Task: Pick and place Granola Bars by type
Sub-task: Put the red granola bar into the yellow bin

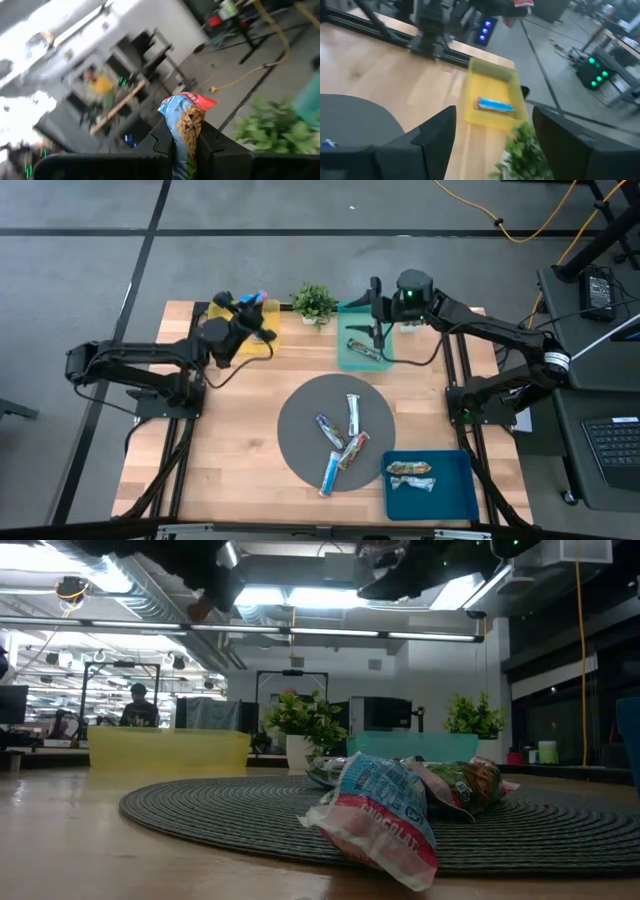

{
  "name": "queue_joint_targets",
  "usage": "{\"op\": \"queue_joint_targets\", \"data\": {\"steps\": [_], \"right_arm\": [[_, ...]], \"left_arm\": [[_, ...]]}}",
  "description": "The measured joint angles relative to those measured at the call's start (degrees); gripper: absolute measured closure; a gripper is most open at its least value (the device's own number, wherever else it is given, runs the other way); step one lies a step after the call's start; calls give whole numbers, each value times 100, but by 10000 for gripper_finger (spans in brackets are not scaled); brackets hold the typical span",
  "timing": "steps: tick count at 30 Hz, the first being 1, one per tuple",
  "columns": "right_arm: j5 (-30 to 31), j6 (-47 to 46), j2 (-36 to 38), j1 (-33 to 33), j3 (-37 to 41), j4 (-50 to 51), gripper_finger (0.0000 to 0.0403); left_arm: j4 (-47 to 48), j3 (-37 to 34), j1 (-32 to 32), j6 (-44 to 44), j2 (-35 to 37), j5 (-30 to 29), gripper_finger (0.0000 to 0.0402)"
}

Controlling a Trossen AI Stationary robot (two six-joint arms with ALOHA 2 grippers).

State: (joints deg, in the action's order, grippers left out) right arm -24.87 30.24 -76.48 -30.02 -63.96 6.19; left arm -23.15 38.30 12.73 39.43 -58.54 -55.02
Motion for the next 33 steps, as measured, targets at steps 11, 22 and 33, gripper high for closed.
{"op": "queue_joint_targets", "data": {"steps": [11, 22, 33], "right_arm": [[0, -451, -19, -396, 2, -83, 139], [1027, -808, -19, -396, 2, -1082, 139], [1030, -875, -19, -474, 4, -1654, 139]], "left_arm": [[17, 0, 690, -822, 70, 169, 377], [1760, 0, 606, -2134, 321, -98, 377], [3703, 0, 656, -3913, 588, 228, 375]]}}
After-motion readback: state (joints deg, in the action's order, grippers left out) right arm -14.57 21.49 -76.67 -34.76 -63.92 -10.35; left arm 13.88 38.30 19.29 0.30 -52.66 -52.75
